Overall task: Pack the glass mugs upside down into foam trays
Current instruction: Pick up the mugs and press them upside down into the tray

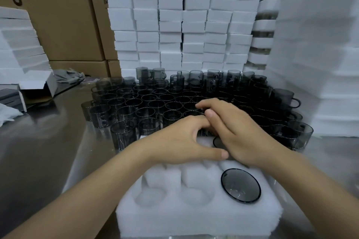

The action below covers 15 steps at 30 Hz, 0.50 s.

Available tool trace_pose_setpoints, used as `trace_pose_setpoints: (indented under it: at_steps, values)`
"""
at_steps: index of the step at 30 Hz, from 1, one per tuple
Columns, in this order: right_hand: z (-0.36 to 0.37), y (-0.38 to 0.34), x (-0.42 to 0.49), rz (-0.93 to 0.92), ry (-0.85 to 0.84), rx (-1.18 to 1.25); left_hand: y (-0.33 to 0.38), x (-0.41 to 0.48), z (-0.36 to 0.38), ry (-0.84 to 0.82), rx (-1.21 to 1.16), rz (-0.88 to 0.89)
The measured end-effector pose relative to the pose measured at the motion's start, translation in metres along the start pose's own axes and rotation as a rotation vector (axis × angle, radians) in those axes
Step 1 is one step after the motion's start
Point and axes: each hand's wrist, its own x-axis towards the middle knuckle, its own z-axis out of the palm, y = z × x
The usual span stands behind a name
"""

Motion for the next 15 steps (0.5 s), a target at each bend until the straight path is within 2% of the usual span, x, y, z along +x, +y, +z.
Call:
trace_pose_setpoints:
  at_steps: [3,6,8,10,12,15]
  values:
    - [-0.001,0.004,-0.001,-0.041,-0.153,-0.065,-0.008,-0.004,-0.009,0.06,0.196,0.025]
    - [0.0,0.006,0.0,0.031,-0.282,-0.102,-0.016,-0.009,-0.024,0.187,0.547,-0.038]
    - [-0.001,0.004,-0.001,0.019,-0.234,-0.128,-0.021,-0.013,-0.035,0.279,0.538,-0.034]
    - [-0.006,-0.002,-0.002,-0.072,-0.058,-0.185,-0.027,-0.016,-0.045,0.363,0.486,-0.021]
    - [-0.009,-0.006,-0.002,-0.108,0.021,-0.162,-0.033,-0.019,-0.056,0.419,0.476,-0.032]
    - [-0.005,-0.008,-0.002,-0.099,-0.13,-0.159,-0.043,-0.021,-0.066,0.452,0.462,-0.061]
